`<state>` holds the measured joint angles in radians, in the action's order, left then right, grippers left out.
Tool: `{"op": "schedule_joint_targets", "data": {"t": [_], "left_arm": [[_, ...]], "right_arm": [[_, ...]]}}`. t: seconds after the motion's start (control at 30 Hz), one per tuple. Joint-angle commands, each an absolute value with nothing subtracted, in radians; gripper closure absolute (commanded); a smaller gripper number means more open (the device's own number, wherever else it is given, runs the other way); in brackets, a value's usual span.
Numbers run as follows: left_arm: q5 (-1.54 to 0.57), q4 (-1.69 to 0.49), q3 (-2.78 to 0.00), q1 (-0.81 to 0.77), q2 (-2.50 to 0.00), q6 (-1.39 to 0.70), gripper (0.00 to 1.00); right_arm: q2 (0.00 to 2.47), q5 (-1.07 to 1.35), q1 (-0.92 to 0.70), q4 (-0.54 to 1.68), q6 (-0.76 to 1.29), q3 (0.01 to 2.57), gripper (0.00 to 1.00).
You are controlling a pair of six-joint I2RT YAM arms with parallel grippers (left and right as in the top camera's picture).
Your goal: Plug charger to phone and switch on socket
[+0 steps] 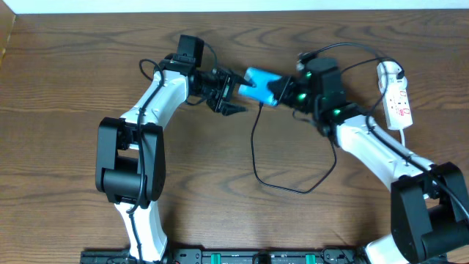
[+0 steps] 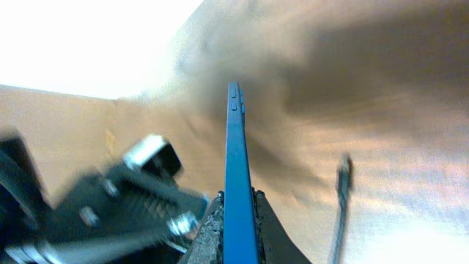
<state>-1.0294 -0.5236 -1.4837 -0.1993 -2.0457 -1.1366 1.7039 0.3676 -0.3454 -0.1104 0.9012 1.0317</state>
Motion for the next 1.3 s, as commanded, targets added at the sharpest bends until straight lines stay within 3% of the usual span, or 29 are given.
{"op": "schedule_joint_targets", "data": {"t": [0.0, 0.37, 0.7, 0.77, 1.27], "left_arm": [[-1.07, -0.475, -1.485, -0.202, -2.025, -1.117, 0.34], [-1.053, -0.189, -1.485, -0.202, -2.025, -1.378, 0.34], [-1.004, -0.041, -1.485, -0.202, -2.025, -1.552, 0.36], [-1.002, -0.039, -1.485, -0.202, -2.025, -1.597, 0.41], [-0.94, -0.039, -1.485, -0.198, -2.025, -1.608, 0.55]], "right_arm": [[1.692, 0.356, -0.344, -0.196, 1.132, 1.051, 0.99], [1.692, 0.295, -0.368, -0.236, 1.656, 1.051, 0.99], [1.693, 0.324, -0.377, -0.297, 1.758, 1.051, 0.98], [1.693, 0.324, -0.39, -0.3, 1.762, 1.051, 0.98], [1.693, 0.395, -0.391, -0.356, 1.814, 1.051, 0.99]]}}
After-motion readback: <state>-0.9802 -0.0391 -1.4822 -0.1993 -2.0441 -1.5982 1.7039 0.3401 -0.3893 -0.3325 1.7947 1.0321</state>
